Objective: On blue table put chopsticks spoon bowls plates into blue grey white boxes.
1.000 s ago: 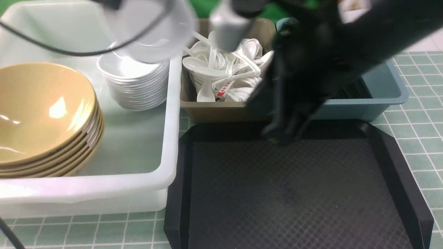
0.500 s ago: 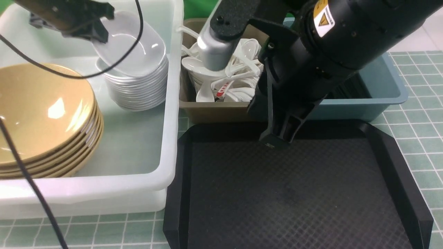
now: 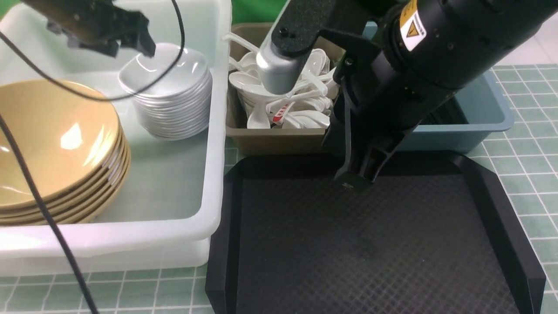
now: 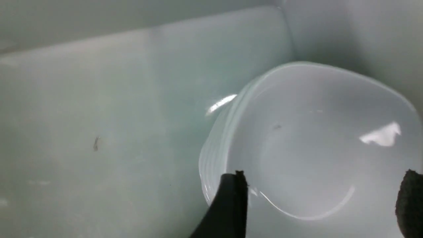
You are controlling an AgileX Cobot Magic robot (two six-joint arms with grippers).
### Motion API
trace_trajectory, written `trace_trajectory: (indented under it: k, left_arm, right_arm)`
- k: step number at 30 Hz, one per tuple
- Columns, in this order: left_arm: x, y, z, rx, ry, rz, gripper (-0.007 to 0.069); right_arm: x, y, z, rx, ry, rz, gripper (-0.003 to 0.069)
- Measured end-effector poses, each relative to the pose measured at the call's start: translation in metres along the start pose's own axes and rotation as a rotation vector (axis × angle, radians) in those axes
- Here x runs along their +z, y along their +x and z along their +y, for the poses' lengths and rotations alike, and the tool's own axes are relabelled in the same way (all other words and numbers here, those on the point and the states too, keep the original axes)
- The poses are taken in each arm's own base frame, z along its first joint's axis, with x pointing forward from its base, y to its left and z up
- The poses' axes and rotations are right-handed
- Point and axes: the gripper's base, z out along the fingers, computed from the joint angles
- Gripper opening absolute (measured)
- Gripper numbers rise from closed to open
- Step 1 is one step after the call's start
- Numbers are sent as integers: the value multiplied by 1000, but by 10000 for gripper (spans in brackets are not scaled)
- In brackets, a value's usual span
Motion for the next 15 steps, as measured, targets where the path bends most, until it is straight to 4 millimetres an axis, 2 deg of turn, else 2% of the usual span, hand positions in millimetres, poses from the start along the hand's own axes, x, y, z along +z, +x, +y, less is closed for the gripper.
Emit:
trace_trajectory:
  k: [1, 2, 3, 5, 7, 9, 12, 13, 14, 15]
  left_arm:
    - [-16, -5, -5, 5, -5, -11, 590]
    - [-23, -6, -6, 10, -12, -13, 589]
    - [-41, -10, -12, 21, -32, -30, 581]
    - [-85, -13, -28, 55, -96, -90, 521]
    - [-115, -8, -42, 81, -142, -128, 445]
    - [-135, -1, -52, 104, -166, -143, 372]
    - [-159, 22, -68, 132, -178, -135, 228]
    - [-159, 32, -72, 136, -171, -109, 165]
    - [-163, 53, -78, 142, -158, -69, 74]
    - [-163, 55, -78, 142, -157, -63, 66]
  right_arm:
    - [-1, 0, 0, 7, 1, -2, 48]
    - [-1, 0, 0, 12, 1, -2, 48]
    - [-3, 1, 0, 18, 4, -6, 49]
    - [-11, 3, 1, 29, 9, -23, 50]
    - [-18, 8, 3, 41, 14, -40, 52]
    - [-24, 16, 5, 56, 23, -69, 54]
    - [-29, 31, 11, 79, 38, -120, 55]
    - [-34, 38, 13, 88, 45, -146, 55]
    - [-35, 49, 17, 93, 53, -178, 57]
    - [-36, 50, 17, 94, 56, -189, 57]
